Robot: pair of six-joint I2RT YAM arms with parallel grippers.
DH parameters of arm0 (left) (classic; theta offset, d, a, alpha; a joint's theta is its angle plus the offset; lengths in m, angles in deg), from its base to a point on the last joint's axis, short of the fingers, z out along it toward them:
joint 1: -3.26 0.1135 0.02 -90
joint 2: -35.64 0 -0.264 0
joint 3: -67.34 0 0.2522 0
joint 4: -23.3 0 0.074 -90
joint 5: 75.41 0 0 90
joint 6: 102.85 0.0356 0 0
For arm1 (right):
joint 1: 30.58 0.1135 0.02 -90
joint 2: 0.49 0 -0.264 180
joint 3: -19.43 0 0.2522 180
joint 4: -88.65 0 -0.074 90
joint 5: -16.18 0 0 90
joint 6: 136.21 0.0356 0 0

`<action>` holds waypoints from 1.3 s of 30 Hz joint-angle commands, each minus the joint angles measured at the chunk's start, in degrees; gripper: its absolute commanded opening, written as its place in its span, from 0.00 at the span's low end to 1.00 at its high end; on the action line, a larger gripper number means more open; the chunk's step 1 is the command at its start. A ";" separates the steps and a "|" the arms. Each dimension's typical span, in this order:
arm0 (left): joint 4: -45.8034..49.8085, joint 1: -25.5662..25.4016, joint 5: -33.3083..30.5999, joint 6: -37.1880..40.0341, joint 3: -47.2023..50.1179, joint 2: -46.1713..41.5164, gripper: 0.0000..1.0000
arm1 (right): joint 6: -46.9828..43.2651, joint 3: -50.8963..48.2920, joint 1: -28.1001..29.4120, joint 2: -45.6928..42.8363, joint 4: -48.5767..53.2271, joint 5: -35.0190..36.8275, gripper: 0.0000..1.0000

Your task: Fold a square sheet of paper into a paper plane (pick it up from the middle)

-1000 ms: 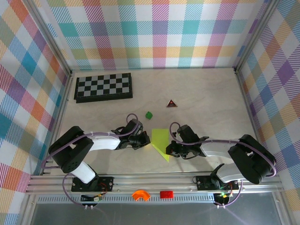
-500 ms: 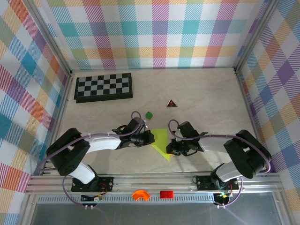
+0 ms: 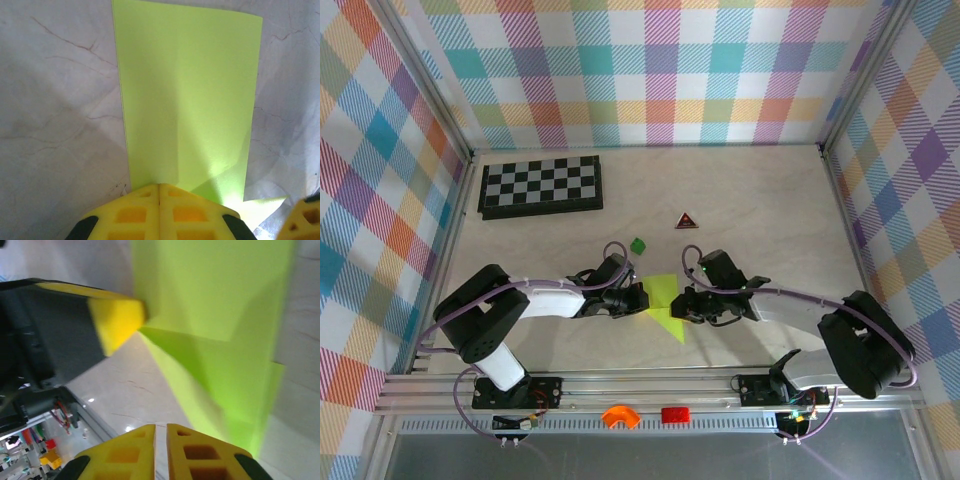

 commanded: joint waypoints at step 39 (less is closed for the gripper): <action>13.28 -0.21 -5.81 3.81 -2.46 -4.02 0.07 | 4.95 -12.05 1.77 3.15 -8.67 1.18 0.10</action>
